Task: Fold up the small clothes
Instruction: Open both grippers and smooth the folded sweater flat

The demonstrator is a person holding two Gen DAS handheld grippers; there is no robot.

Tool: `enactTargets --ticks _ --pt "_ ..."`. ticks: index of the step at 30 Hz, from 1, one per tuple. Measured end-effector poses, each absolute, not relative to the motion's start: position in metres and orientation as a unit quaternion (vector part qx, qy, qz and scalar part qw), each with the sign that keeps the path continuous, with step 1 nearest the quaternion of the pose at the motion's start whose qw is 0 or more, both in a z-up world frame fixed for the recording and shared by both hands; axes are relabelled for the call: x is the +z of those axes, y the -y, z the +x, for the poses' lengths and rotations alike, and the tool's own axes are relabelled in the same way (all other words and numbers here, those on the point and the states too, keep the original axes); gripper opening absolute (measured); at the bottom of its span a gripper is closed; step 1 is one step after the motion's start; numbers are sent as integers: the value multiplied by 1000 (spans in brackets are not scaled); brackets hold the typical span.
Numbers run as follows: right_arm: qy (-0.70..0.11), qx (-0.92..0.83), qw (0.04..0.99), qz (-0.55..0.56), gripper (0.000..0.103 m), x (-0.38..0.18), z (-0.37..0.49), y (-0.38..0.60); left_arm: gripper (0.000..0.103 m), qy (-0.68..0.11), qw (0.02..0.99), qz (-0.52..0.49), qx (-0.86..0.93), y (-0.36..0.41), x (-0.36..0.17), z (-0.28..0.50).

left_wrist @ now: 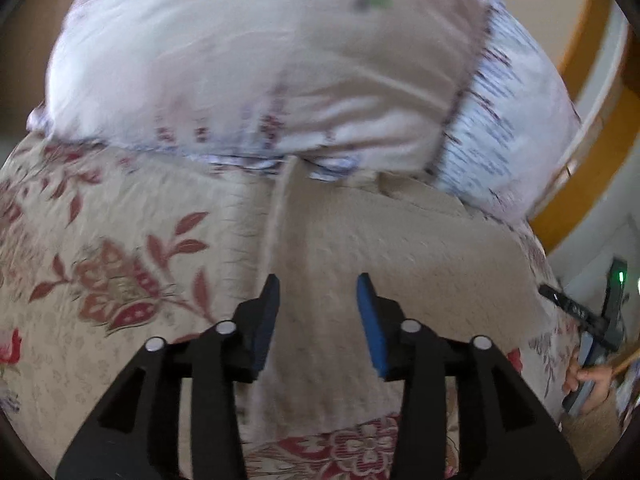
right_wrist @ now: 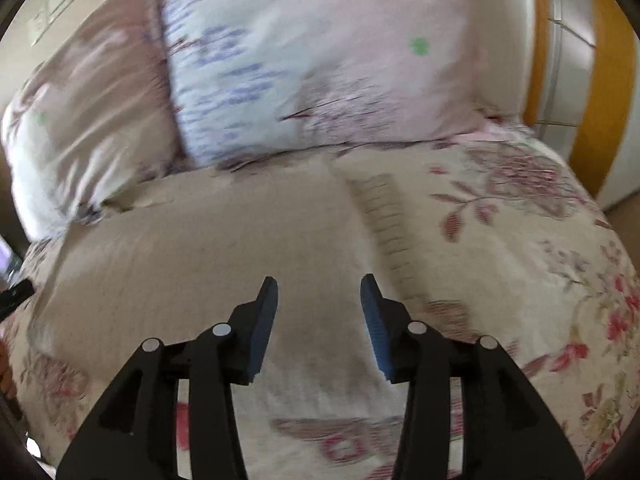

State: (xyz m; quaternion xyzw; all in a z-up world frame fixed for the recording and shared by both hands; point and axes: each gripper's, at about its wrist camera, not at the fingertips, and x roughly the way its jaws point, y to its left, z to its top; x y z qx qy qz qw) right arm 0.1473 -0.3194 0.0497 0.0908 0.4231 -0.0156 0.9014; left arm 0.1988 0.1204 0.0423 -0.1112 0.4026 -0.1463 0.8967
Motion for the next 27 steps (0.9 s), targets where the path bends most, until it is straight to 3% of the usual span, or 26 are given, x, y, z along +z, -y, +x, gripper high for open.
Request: enactTargets --ticks 6,12,15,17,20,24,27 --pt "-462 -23 882 95 48 28 154 310 43 -450 877 -83 -148 -99 17 210" --pt "-474 -31 875 92 52 26 146 305 45 -446 877 -95 -153 -102 12 208" --pt "-484 -41 871 79 54 33 149 298 49 -447 865 -154 -166 -120 17 209" --pt "-478 -21 874 89 59 39 152 292 58 -443 860 -193 -165 -134 21 210" --pt "-471 1 878 82 65 46 161 273 59 -443 842 -263 -160 -160 23 219" --pt "-467 17 883 49 75 50 179 237 68 -437 843 -292 -119 -183 26 228" --pt "-462 20 886 24 76 46 189 218 71 -442 838 -304 -102 -192 22 237"
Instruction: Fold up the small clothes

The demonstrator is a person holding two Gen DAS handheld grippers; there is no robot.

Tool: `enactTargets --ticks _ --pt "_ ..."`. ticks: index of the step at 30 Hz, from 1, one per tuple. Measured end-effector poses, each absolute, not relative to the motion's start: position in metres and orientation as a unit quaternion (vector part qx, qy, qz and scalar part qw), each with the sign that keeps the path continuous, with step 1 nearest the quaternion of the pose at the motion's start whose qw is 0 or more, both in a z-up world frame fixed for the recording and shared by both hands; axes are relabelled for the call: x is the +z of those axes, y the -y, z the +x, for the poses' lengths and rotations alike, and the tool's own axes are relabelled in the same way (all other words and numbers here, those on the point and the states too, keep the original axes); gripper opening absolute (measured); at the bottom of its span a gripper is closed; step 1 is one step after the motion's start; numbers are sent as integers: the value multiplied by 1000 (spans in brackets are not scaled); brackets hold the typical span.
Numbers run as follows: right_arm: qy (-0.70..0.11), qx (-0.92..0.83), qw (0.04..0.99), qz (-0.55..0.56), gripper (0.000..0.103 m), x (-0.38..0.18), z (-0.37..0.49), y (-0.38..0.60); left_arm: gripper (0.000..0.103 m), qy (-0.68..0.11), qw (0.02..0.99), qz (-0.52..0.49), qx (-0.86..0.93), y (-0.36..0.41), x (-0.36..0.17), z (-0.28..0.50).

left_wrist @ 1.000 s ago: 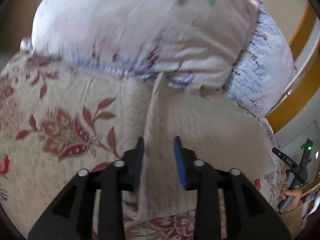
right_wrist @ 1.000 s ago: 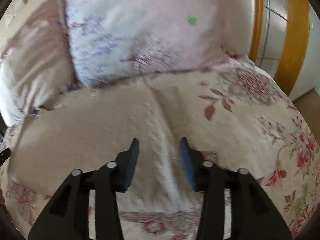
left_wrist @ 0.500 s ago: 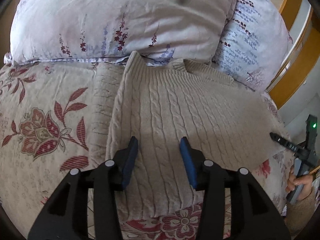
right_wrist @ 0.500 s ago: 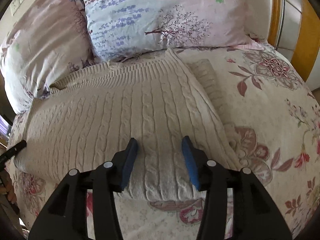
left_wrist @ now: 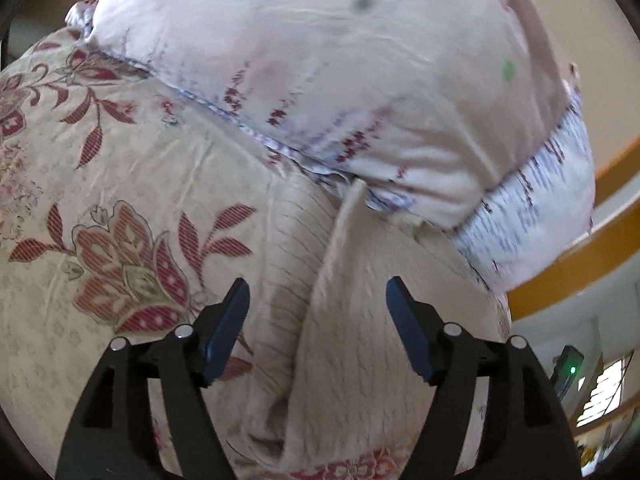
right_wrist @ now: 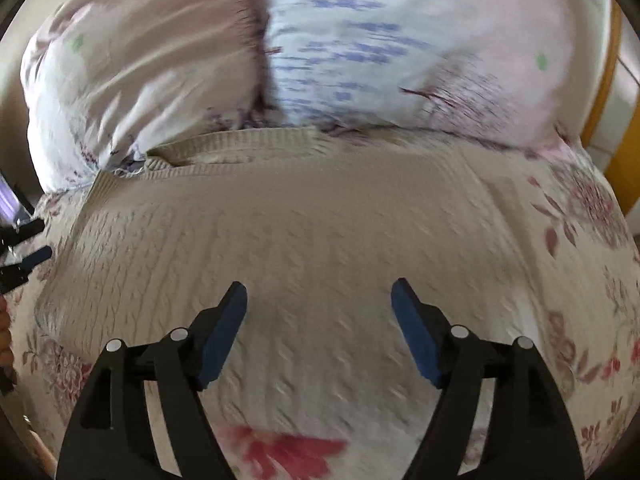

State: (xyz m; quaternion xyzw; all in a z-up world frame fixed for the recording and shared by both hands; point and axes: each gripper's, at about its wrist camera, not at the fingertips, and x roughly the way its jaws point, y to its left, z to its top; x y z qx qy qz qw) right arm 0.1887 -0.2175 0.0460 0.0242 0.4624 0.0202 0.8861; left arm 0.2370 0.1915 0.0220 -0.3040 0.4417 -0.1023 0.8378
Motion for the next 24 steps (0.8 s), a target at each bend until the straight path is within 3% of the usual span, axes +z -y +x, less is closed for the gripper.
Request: enactTargets --ticks 7,18,24 --pt "-465 6 885 -6 80 28 196 206 71 -470 802 -350 -113 -189 0 252" --pt "-463 6 886 -7 81 26 194 205 72 -464 817 -325 -111 -171 2 256" --pt "-463 6 886 -6 81 26 194 205 67 -466 815 -327 -112 -170 0 256"
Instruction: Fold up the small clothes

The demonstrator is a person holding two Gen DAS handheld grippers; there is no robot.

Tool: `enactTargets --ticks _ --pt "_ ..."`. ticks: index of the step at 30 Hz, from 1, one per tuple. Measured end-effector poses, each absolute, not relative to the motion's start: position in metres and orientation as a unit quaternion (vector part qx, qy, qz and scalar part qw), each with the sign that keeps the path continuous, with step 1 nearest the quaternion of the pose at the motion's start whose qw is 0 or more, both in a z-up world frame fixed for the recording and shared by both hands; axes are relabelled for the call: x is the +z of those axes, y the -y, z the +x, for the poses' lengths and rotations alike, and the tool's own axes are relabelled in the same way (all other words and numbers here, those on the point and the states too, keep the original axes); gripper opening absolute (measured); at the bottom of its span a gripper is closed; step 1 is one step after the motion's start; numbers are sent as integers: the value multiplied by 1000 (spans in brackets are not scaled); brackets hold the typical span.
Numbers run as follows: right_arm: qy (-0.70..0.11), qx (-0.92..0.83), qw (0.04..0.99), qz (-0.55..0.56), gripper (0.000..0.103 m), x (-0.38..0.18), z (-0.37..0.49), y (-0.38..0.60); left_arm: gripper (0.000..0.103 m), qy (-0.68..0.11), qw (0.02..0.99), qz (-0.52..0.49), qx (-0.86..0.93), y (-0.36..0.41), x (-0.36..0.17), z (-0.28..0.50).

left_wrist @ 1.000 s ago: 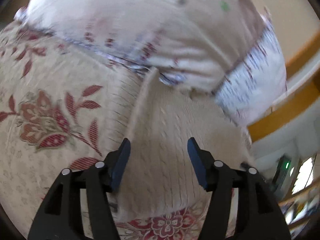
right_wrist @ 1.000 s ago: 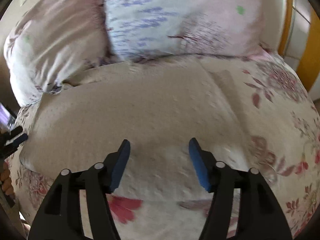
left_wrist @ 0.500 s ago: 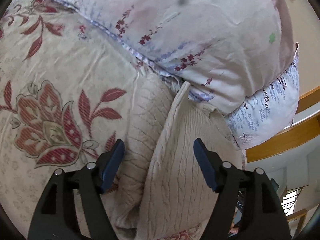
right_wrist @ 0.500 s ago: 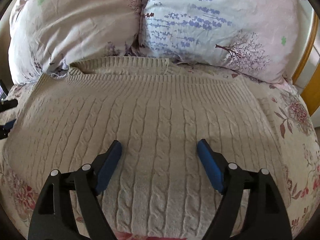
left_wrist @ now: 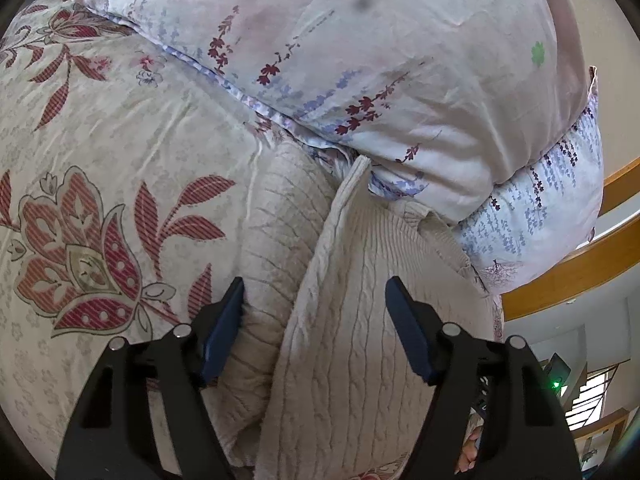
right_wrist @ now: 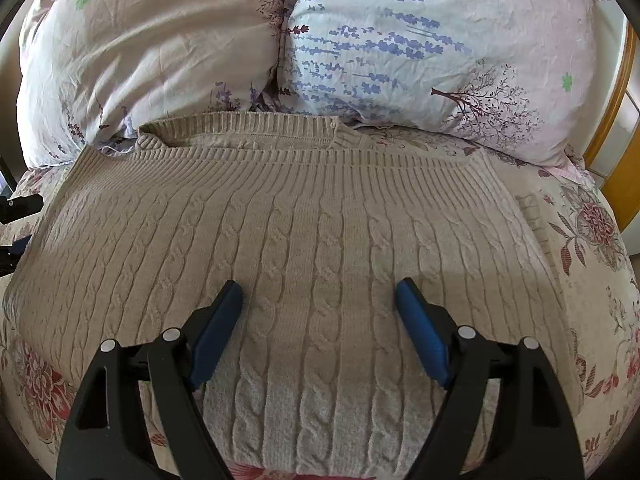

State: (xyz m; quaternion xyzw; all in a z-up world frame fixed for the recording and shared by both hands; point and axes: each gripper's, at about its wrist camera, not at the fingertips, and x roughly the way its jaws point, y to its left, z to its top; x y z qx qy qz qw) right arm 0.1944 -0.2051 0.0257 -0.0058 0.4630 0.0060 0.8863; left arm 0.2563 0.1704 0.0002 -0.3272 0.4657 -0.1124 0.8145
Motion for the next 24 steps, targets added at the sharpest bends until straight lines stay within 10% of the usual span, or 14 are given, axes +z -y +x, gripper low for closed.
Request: enactTargets --ticks 11,24 --pt "-465 7 885 -3 81 25 195 205 23 -475 781 -383 -137 -157 -9 253" --pt "-434 28 897 76 81 50 171 260 14 -387 796 -396 -245 -100 63 257"
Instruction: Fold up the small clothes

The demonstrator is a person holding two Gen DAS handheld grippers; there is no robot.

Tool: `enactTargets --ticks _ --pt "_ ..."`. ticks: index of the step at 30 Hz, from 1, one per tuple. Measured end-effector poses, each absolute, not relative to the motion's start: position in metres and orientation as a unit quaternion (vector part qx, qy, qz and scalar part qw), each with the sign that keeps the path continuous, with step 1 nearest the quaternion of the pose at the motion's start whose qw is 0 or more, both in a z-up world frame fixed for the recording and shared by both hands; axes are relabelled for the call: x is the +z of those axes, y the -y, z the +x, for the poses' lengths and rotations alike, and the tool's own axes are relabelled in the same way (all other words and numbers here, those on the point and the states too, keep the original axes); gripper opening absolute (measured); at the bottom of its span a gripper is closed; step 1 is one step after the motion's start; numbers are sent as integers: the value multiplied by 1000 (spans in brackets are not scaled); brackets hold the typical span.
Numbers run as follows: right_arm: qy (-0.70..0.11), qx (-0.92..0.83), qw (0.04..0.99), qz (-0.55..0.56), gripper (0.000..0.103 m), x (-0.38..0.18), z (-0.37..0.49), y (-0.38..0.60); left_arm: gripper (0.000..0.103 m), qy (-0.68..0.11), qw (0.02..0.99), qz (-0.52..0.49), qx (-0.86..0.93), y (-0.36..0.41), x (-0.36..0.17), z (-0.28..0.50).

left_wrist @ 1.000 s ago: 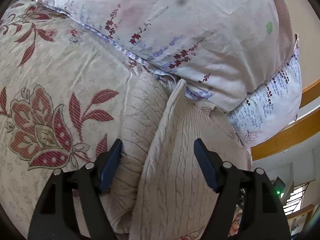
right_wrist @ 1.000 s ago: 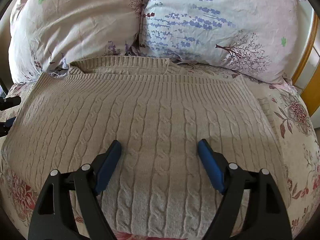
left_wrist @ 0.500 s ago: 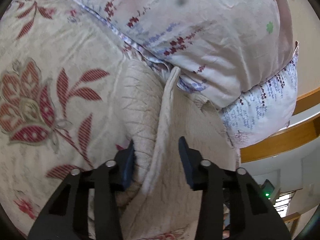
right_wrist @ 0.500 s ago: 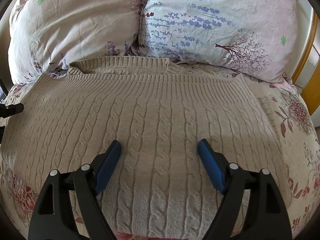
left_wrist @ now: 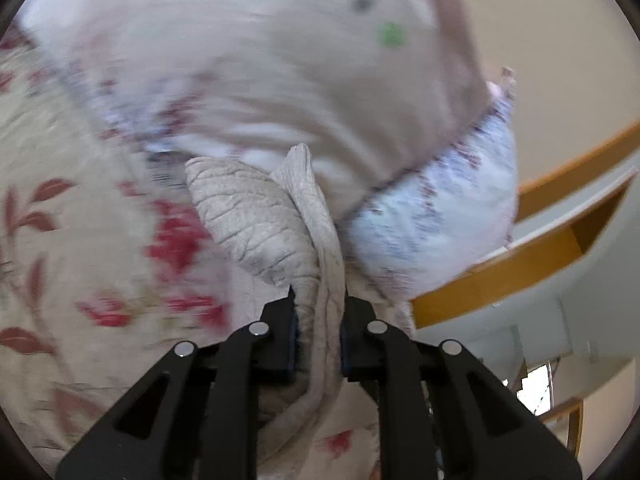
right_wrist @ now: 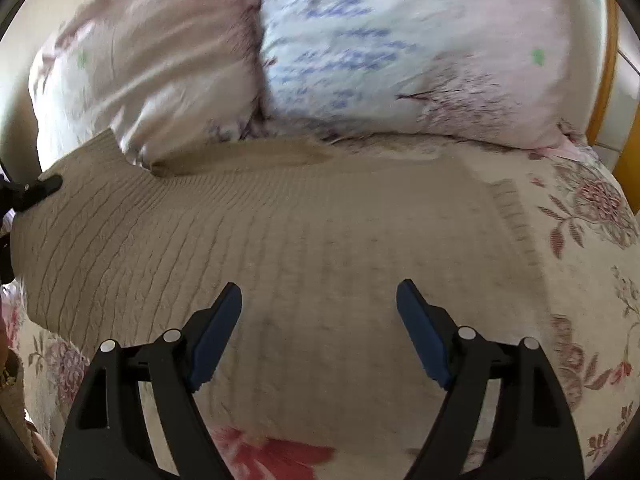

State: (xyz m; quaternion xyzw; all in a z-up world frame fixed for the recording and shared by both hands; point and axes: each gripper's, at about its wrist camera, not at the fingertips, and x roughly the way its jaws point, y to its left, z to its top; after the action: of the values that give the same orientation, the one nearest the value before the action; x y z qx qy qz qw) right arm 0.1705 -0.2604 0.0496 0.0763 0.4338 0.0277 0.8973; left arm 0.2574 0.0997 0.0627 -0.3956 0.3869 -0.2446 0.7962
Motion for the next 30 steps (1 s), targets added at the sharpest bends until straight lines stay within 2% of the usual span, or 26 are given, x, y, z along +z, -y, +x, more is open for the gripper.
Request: enactTargets --ticks 11,16,20,22,25,26,30 --pt "-388 -52 906 163 81 71 148 373 14 -383 765 -356 -377 56 101 284" --pt "-397 -84 892 200 81 58 139 411 14 -428 740 -337 -395 131 75 297" --pt "-410 -92 875 243 81 47 135 435 20 -505 691 -306 -418 192 36 302" --pt "-409 -85 871 260 81 48 133 443 21 -510 660 -309 -456 199 34 297" --pt "-401 -61 867 290 81 56 134 456 47 -470 684 -292 -477 172 59 284" --pt "-398 -48 865 300 81 59 135 458 53 -456 698 -288 -471 159 66 282" --pt "-403 21 845 352 81 61 158 462 63 -418 784 -267 -375 84 82 277"
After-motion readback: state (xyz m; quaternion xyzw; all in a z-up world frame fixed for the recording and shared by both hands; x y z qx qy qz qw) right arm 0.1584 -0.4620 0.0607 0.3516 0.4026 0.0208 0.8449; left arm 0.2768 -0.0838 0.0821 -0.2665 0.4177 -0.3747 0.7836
